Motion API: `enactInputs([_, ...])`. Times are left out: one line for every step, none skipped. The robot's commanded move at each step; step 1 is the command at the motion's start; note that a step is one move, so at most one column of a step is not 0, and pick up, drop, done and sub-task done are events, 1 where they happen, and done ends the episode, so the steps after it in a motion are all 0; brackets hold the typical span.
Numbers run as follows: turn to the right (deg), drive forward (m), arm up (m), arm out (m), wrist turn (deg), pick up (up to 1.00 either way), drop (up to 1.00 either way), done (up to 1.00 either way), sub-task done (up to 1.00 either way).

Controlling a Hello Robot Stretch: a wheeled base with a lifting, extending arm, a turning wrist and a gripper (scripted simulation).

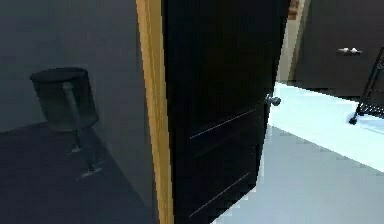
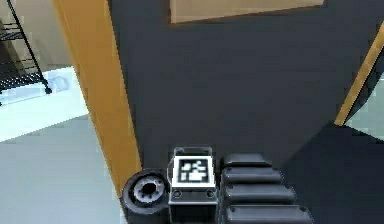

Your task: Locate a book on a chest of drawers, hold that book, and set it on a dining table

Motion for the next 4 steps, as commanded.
enactInputs([0.0, 0.35, 0.0, 0.0, 0.0, 0.0, 0.0, 0.0, 0.0])
enactInputs([45.0, 0.0, 0.0, 0.0, 0.0, 0.0, 0.0, 0.0, 0.0])
enactInputs([0.0, 0.4, 0.0, 0.0, 0.0, 0.0, 0.0, 0.0, 0.0])
enactInputs([33.0, 0.0, 0.0, 0.0, 0.0, 0.0, 0.0, 0.0, 0.0])
